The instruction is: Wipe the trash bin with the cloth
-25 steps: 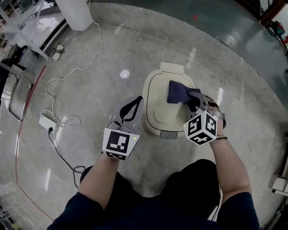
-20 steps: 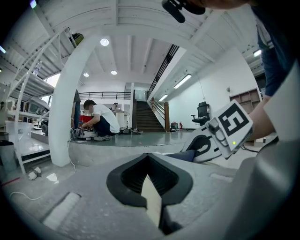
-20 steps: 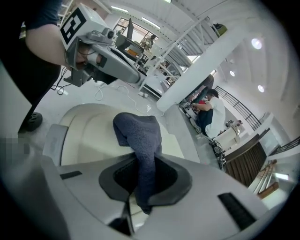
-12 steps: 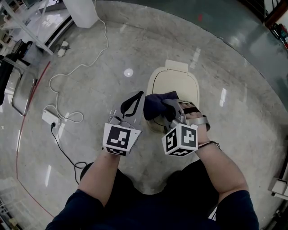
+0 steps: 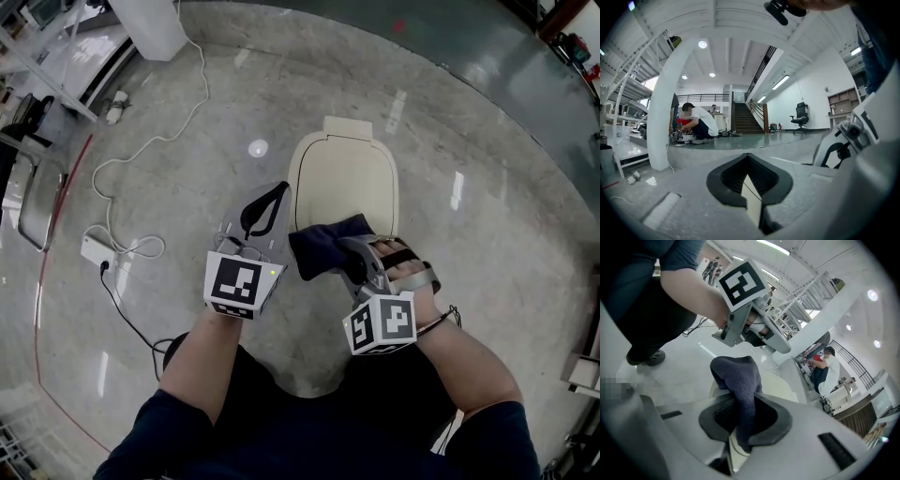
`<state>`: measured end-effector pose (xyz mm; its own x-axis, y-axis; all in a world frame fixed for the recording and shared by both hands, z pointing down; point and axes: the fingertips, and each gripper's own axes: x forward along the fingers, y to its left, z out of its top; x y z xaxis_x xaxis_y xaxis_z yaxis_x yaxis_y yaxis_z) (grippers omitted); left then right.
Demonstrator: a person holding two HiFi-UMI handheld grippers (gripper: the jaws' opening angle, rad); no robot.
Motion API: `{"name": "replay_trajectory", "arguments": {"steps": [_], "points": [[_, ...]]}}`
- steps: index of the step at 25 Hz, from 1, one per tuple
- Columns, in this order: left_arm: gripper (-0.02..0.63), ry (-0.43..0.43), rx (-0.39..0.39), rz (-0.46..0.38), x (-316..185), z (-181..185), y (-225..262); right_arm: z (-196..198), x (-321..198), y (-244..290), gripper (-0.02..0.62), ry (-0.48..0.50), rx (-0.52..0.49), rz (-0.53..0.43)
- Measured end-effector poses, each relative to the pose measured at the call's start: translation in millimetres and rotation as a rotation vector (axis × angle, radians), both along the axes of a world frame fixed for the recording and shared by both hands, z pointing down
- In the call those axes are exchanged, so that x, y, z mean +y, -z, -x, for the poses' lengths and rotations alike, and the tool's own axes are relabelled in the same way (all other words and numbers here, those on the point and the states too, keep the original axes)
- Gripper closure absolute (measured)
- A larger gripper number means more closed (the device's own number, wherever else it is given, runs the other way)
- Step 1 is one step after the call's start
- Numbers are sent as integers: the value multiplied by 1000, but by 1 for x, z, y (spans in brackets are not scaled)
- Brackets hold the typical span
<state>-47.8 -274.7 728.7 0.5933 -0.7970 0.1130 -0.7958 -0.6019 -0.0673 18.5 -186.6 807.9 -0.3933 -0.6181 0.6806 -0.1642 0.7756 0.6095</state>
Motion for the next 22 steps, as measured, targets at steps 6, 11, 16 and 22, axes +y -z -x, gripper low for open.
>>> {"name": "replay_trajectory", "arguments": {"steps": [6, 11, 16, 22], "points": [[609, -31, 3, -15, -2, -26, 10, -55, 15, -8, 540, -88, 24, 36], [609, -50, 6, 17, 3, -42, 13, -101, 22, -13, 540, -165, 52, 70], [609, -99, -30, 36, 16, -62, 37, -140, 32, -1, 540, -308, 17, 131], [609, -195, -79, -51, 54, -78, 105, -134, 30, 52, 540, -440, -126, 169]]}}
